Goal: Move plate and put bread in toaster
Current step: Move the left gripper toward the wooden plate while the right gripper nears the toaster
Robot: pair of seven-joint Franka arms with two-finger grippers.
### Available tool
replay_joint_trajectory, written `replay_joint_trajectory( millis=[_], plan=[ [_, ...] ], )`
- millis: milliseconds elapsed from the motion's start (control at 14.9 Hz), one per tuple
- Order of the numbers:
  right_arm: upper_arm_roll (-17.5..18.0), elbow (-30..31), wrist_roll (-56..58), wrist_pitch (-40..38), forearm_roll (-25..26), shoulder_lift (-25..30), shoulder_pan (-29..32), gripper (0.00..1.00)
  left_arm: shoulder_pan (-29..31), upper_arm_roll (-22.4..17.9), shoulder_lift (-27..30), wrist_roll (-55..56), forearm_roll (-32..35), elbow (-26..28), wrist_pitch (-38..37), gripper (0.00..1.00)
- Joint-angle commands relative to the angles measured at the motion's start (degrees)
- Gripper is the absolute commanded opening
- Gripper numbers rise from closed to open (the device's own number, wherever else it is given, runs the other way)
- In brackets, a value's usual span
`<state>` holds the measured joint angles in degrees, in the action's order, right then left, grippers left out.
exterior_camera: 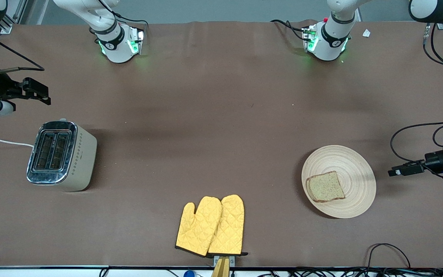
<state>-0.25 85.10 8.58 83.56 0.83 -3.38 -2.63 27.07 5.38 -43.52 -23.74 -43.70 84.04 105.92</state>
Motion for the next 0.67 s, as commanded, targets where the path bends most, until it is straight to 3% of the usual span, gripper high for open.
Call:
replay_joint_trajectory(
  millis=[0, 335, 602],
  plan=[
    [-0.02, 1.04, -0.67, 0.64, -0.30, 0.65, 0.25, 1.00, 0.09, 0.16, -2.62, -1.75, -3.93, -1.24, 0.08, 0.80],
    [-0.10, 1.92, -0.67, 0.12, -0.91, 0.65, 0.69, 1.00, -0.08, 0.16, -5.34, -2.80, -4.47, -1.51, 0.16, 0.70],
    [-0.37, 3.67, -0.58, -0.33, -2.23, 0.57, 2.01, 1.00, -0.17, 0.16, -6.14, -2.98, -4.47, -1.60, 0.60, 0.69]
  ],
)
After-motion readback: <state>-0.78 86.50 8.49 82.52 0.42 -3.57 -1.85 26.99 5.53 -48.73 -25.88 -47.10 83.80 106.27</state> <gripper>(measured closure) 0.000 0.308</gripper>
